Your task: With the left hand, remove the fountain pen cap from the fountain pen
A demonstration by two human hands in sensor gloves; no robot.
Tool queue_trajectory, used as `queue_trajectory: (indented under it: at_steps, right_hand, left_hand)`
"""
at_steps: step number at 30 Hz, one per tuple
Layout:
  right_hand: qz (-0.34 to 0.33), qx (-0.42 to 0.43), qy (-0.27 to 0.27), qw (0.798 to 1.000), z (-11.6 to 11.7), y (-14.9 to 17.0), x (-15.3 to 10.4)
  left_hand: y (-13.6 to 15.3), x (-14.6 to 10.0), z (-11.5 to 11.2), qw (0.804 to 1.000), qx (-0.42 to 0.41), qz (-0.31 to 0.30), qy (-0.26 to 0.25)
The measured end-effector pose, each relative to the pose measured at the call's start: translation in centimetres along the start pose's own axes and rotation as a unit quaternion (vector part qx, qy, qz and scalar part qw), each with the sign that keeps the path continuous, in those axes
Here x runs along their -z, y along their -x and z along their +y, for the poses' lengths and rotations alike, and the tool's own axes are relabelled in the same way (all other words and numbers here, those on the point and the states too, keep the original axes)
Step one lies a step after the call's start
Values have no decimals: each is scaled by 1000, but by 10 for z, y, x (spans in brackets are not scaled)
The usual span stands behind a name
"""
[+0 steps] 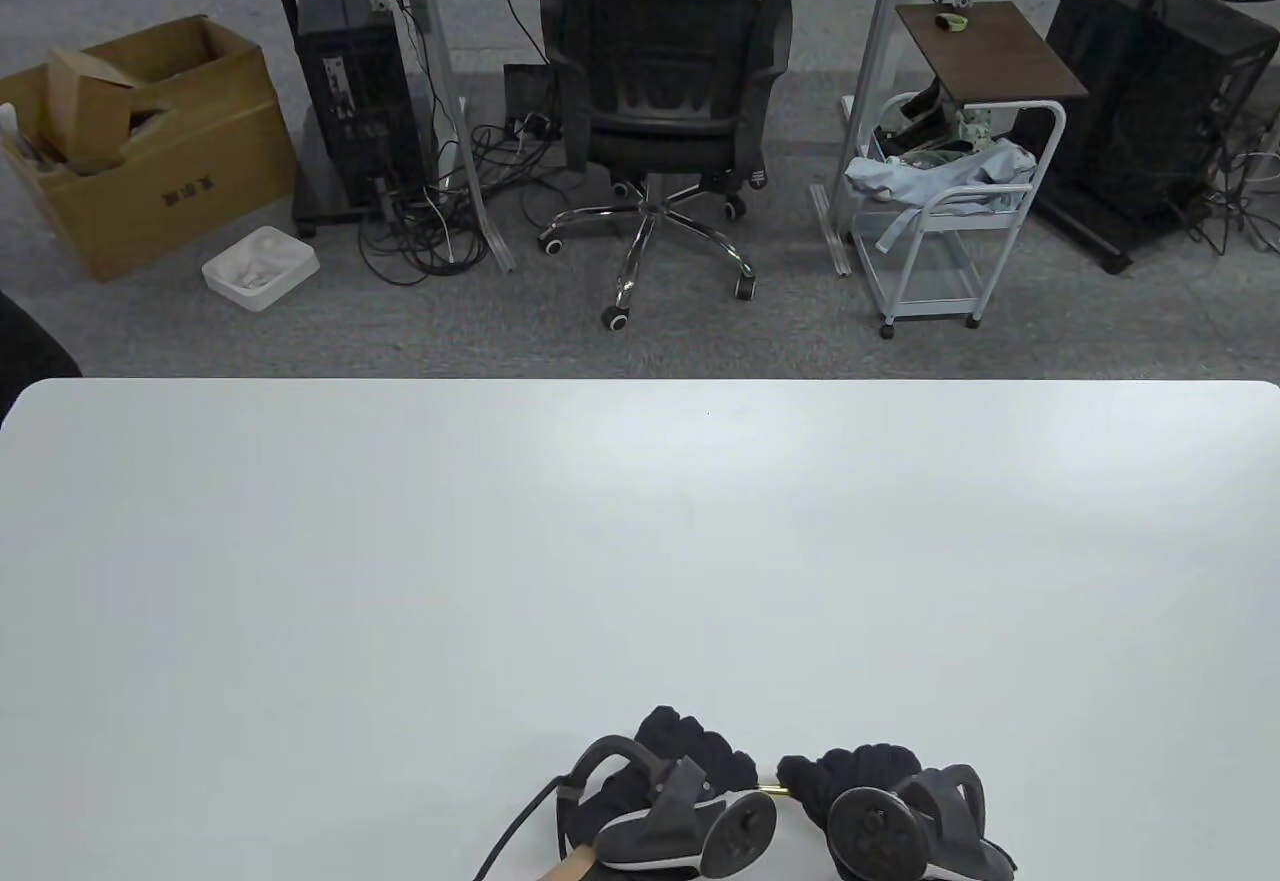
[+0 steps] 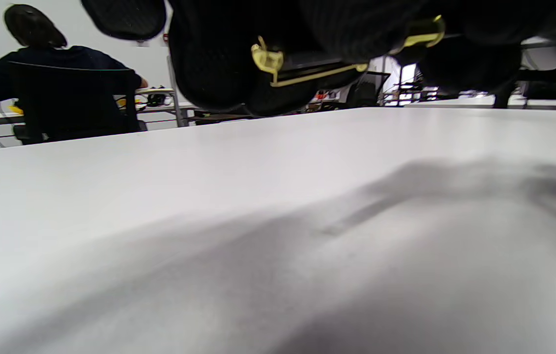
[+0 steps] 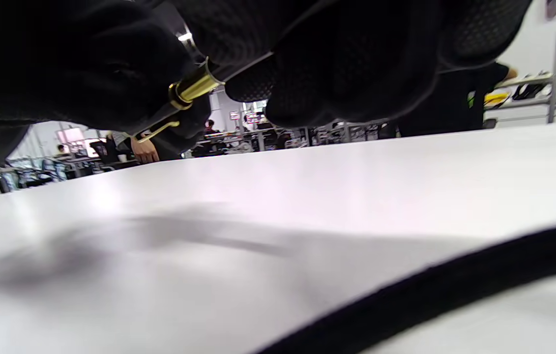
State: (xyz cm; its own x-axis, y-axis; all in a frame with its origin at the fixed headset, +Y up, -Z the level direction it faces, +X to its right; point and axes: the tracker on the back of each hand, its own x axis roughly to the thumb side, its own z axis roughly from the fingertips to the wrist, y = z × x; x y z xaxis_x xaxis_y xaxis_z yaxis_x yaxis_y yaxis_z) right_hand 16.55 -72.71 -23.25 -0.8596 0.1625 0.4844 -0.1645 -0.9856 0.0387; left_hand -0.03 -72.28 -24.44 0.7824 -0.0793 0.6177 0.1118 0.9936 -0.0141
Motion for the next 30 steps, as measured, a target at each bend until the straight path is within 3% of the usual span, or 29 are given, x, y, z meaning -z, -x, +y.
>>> queue_trajectory:
  at_steps: [6, 11, 17, 20, 30]
  right_hand:
    - [59, 48, 58, 995, -19, 29, -9]
    - [103, 89, 102, 985, -34, 56, -22]
    - [124, 99, 109, 981, -37, 72, -28]
    - [117, 91, 109, 983, -36, 70, -27]
    - [109, 80, 98, 986, -31, 67, -24]
  left_hand:
    - [29, 8, 5, 997, -22, 76, -11]
    - [58, 39, 5, 988, -30, 144, 43]
    - [82, 74, -11, 977, 3, 203, 71]
    - [88, 83, -22, 972, 1, 216, 99]
    - [95, 90, -45, 967, 42, 220, 118]
